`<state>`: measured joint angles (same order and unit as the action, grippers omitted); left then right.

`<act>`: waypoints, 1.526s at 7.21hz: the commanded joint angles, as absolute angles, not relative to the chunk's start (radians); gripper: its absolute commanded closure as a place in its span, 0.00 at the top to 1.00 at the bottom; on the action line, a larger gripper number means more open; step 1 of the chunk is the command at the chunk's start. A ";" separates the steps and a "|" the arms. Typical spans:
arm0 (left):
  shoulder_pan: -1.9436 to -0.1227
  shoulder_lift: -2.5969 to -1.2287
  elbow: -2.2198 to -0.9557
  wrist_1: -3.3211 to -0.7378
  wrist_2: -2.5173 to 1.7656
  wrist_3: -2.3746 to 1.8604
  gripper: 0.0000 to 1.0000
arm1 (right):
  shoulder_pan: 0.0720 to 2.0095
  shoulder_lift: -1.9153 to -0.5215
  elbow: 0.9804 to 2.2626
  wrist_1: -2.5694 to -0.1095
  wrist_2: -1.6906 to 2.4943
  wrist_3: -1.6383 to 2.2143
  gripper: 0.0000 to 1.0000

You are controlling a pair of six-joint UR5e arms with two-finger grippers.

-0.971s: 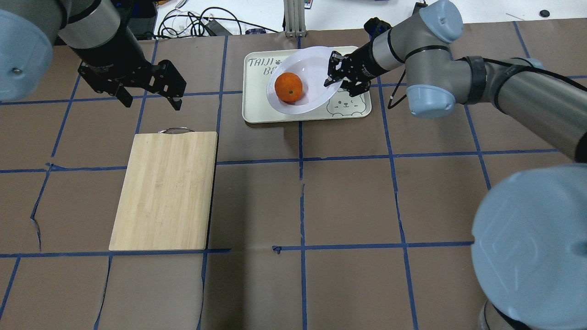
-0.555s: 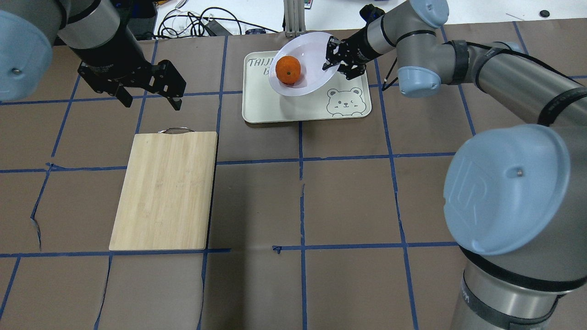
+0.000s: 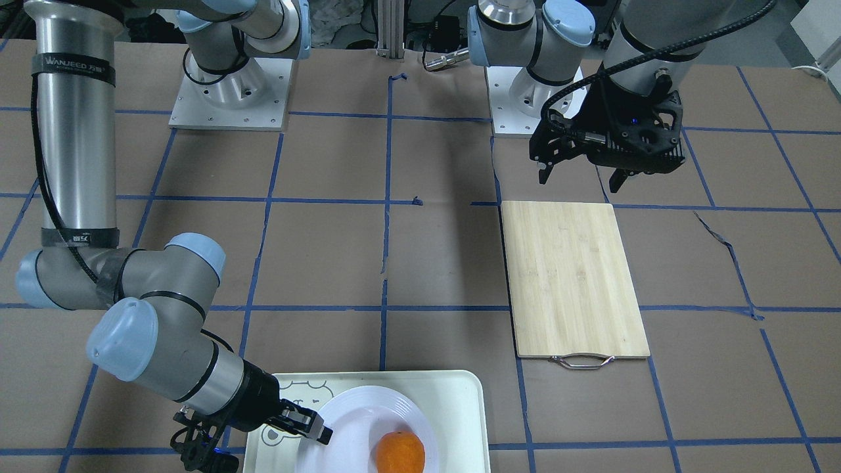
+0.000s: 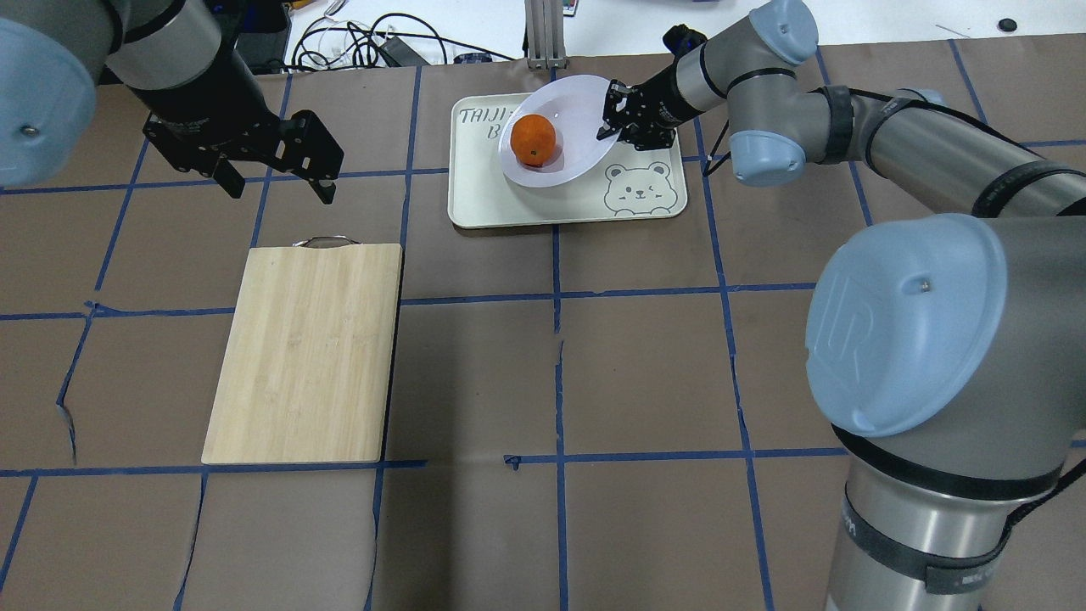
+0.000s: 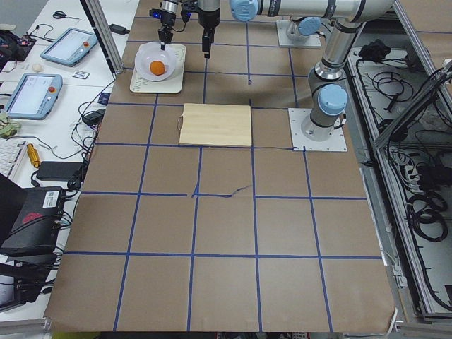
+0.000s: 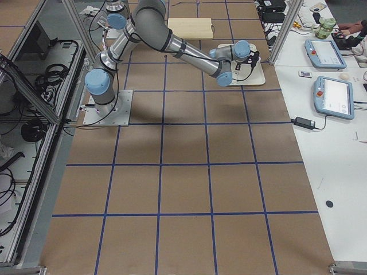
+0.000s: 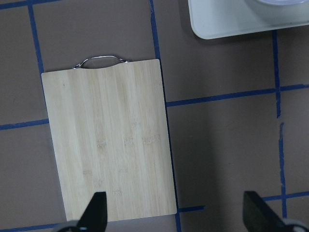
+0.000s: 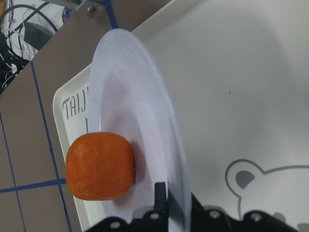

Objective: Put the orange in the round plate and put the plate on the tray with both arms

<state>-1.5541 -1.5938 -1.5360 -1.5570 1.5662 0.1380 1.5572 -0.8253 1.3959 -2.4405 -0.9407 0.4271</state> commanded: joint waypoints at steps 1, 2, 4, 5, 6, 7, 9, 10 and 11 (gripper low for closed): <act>-1.552 -1.594 -1.536 -1.557 1.566 0.138 1.00 | 1.527 -0.841 1.397 -2.441 -0.966 0.408 0.98; -1.551 -1.597 -1.536 -1.557 1.566 0.138 1.00 | 1.502 -0.859 1.397 -2.436 -1.038 0.344 1.00; -1.551 -1.597 -1.536 -1.557 1.566 0.138 1.00 | 1.494 -0.932 1.378 -2.311 -1.199 0.232 1.00; -1.549 -1.597 -1.536 -1.557 1.565 0.138 1.00 | 1.494 -0.987 1.365 -2.233 -1.277 0.192 1.00; -1.549 -1.597 -1.536 -1.557 1.565 0.138 1.00 | 1.499 -1.058 1.342 -2.095 -1.298 0.189 1.00; -1.549 -1.597 -1.536 -1.557 1.565 0.138 1.00 | 1.509 -1.125 1.326 -1.951 -1.331 0.187 1.00; -1.549 -1.597 -1.536 -1.557 1.565 0.138 1.00 | 1.583 -1.227 1.325 -1.805 -1.531 0.170 1.00; -1.549 -1.597 -1.536 -1.555 1.565 0.138 1.00 | 1.641 -1.277 1.328 -1.736 -1.602 0.173 1.00; -1.549 -1.597 -1.536 -1.555 1.565 0.138 1.00 | 1.658 -1.337 1.338 -1.673 -1.638 0.170 1.00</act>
